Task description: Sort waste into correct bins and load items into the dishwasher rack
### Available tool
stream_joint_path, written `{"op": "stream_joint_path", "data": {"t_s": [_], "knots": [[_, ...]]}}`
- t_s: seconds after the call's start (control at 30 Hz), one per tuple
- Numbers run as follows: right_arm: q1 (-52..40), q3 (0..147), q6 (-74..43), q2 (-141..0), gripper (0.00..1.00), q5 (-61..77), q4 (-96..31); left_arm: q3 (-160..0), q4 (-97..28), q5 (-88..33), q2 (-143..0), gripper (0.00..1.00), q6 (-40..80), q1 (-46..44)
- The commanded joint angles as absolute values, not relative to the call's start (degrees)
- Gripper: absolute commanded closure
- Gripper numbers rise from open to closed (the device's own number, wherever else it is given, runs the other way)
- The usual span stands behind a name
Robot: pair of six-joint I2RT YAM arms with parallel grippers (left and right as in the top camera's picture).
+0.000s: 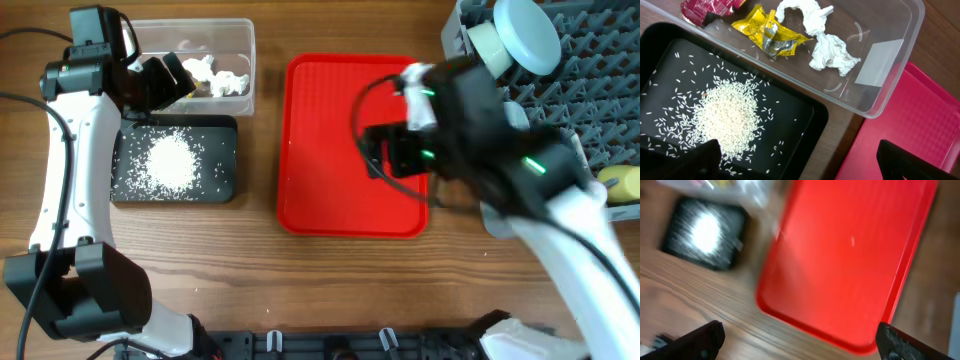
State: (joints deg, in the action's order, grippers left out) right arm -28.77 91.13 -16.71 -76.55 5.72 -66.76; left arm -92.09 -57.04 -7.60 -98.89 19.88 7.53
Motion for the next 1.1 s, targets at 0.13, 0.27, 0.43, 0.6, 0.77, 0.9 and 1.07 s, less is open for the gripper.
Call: {"op": "stream_joint_path", "data": {"t_s": [0.13,0.27,0.43,0.6,0.77,0.9,1.07], "knots": [[-28.64,92.01,-1.48,-67.51,0.0,-7.4,-69.63,-92.36,-57.04,-7.9,-98.8,0.0,20.4,7.68],[-26.13,86.94,-1.52,-61.28,0.0,-11.16,-61.8,-92.36,-57.06,-7.9,-98.78,0.0,20.4,7.68],[-14.96,64.51,-0.54,-46.54,0.0,-1.72,-37.71,-92.36,-57.04,-7.9,-98.78,0.0,20.4,7.68],[-5.8,36.4,1.93,-29.91,0.0,9.13,-15.84,-92.36,-57.06,-7.9,-98.78,0.0,20.4,7.68],[-4.69,13.34,1.93,-14.83,0.0,8.88,3.95,-92.36,-57.04,-7.9,-98.78,0.0,20.4,7.68],[-2.7,0.86,-3.73,-4.8,0.0,9.1,12.71,-92.36,-57.04,-7.9,-98.8,0.0,20.4,7.68],[-2.55,0.3,-7.86,-0.16,0.0,9.08,1.76,-92.36,-57.04,-7.9,-98.78,0.0,20.4,7.68]]}}
